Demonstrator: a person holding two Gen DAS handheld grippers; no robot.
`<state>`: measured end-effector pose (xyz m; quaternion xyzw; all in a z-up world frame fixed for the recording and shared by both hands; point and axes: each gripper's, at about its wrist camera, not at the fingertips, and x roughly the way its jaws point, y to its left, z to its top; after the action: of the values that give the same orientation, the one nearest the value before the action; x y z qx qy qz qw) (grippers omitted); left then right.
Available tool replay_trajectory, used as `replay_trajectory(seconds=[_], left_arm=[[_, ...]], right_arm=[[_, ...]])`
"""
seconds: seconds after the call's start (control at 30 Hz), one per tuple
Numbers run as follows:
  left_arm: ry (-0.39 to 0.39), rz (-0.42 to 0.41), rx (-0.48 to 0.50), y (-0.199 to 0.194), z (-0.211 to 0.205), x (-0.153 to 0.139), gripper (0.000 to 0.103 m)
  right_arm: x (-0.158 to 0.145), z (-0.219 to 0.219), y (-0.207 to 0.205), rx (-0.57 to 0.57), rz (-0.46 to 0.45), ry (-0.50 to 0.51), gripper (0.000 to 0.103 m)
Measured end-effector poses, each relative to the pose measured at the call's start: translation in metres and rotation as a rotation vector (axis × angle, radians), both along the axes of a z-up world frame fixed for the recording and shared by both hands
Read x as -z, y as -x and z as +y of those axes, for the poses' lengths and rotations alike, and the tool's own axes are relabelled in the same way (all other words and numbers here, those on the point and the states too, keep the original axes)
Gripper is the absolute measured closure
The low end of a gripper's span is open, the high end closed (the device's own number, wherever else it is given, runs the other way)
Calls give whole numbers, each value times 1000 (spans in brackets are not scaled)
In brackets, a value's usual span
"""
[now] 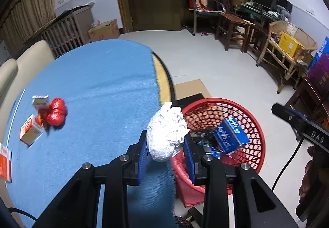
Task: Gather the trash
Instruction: 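Open the right gripper to drop the toothpaste box into the basket, then open the left gripper to drop the white tissue into the basket, then move both grippers back over the remaining trash on the table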
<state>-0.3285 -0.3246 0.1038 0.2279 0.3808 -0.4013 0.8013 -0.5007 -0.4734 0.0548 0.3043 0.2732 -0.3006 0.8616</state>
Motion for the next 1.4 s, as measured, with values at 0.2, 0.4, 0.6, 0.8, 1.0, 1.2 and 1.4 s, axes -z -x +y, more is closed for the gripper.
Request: replay_trajectory(seconds=[0.2,0.4,0.6,0.8,1.0,1.2,1.4], left_arm=[[-16,15,44,12,-22,6,69],[-32,34,83,23,-44,15,69],[-43,130,154,25,-64,28,65],[-57,175,138,12,-71,38,21],[-1,157,76,-8,-42,21,21],[48,124,-38,-34,11,12,21],[60,119,-135,-55,68,19,21]], right_arm=[[-16,-8,21,64,-65,6,26],[-20,-16,35,97,-81,5,26],[-19,-20,43,113,-78,-3,26],[-27,-20,43,109,-89,9,26],[-33,-14,34,90,-92,23,26],[-37,-1,12,36,-81,30,26],[-35,23,-21,-61,-45,28,26]])
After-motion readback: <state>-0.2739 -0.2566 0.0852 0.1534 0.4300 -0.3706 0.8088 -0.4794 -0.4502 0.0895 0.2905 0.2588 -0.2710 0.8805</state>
